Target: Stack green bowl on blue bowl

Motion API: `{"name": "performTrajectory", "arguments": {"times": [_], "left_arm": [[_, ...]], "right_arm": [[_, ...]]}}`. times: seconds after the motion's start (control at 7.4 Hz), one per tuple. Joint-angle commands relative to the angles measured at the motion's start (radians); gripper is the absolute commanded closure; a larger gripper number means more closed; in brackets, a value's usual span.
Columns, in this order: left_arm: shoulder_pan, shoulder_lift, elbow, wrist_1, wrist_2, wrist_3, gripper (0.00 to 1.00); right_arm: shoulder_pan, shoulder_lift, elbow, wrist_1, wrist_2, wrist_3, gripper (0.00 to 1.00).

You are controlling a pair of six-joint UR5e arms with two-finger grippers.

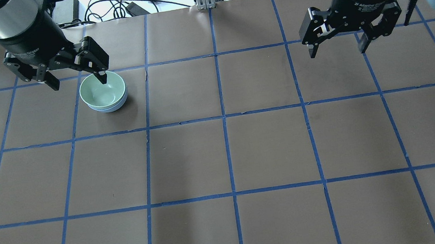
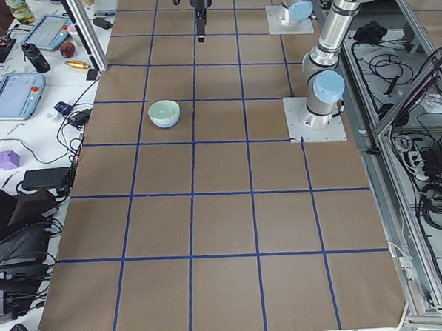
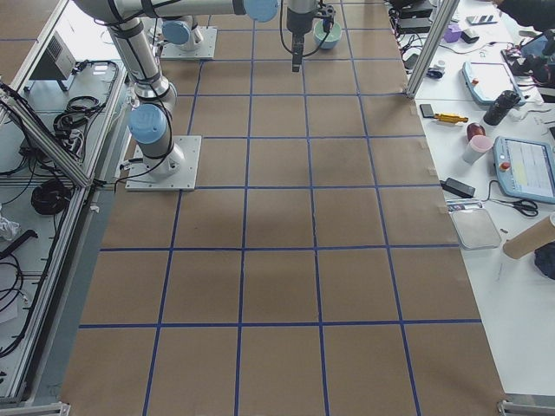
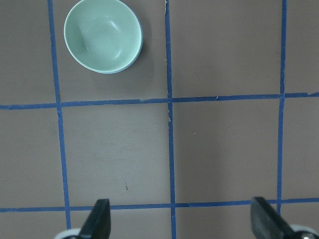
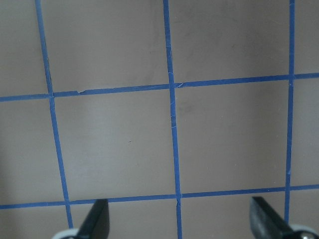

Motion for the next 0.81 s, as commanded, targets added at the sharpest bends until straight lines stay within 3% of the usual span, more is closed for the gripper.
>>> {"name": "performTrajectory", "arguments": {"times": [0.0,0.68], "left_arm": [[0.000,-0.001,-0.001,0.004,-0.002,0.001,0.00],[0.000,-0.007,0.003,0.009,-0.002,-0.002,0.00]], "right_arm": [[0.000,0.000,0.000,-0.001,0.000,0.000,0.00],[0.000,0.000,0.000,0.000,0.000,0.000,0.00]]}}
